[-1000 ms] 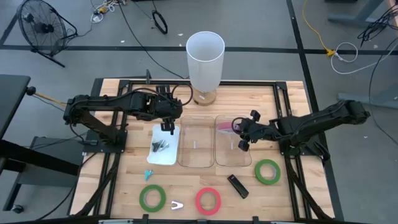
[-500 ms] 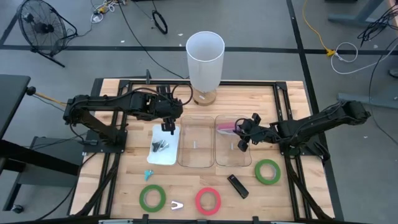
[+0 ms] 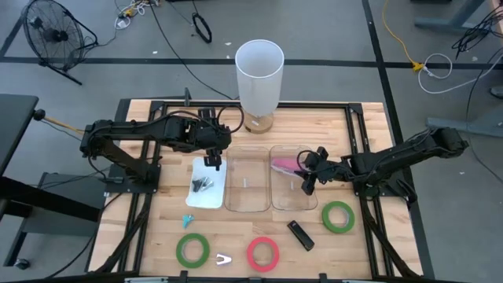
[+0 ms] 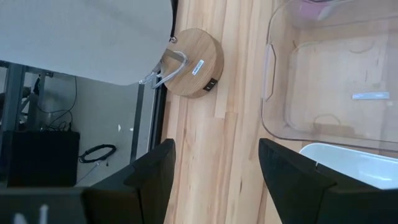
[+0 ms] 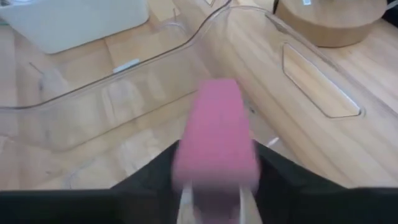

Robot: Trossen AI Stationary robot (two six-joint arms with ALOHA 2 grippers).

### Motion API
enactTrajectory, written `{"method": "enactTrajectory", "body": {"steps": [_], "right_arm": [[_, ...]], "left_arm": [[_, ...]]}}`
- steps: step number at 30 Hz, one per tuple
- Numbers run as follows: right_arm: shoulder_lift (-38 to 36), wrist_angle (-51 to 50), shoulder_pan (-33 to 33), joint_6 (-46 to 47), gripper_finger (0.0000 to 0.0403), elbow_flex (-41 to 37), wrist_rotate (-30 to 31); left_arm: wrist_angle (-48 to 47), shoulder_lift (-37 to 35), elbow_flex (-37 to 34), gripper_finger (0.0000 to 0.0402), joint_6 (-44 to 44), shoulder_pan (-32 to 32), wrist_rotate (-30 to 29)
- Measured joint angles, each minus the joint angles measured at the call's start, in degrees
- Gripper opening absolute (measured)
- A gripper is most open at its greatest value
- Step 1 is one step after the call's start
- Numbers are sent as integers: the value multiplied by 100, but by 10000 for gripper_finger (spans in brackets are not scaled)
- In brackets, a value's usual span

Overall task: Pick and place Stapler, Stapler remover, tape
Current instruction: Put the pink stapler into the right transparent bin, then put the top right green tape into the left transparent bin

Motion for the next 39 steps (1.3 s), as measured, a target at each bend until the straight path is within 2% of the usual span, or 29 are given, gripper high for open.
{"method": "enactTrajectory", "body": {"steps": [3, 6, 13, 15, 18, 21, 26, 30, 35, 39], "right_arm": [[2, 15, 22, -28, 193, 0, 0], [-7, 3, 20, -177, 194, 26, 5], [-264, -376, 20, -767, 163, 479, -12], [-355, -494, 23, -763, 153, 632, -316], [-397, -580, 110, -692, 140, 748, -1228], [-388, -542, 357, -352, 129, 853, -2004], [-370, -654, 1053, 406, 110, 1003, -2255], [-366, -690, 1810, 1298, 93, 1091, -2241], [-316, -700, 2767, 2651, 76, 1096, -1945], [-283, -1349, 3407, 3896, 73, 1097, -1545]], "left_arm": [[0, 0, 0, 234, 0, 0, 0], [0, 0, 0, 234, 0, 0, 0], [0, 0, 0, 234, -20, 0, 44], [9, 0, 0, 234, -37, 0, 52], [9, 0, 0, 234, -33, 0, 52], [27, 0, 0, 234, -31, 0, 52], [46, 0, 0, 233, -40, 0, 52], [44, 0, 0, 233, -147, 0, 52], [44, 0, 0, 233, -257, 0, 54], [44, 0, 0, 233, -447, 0, 56]]}}
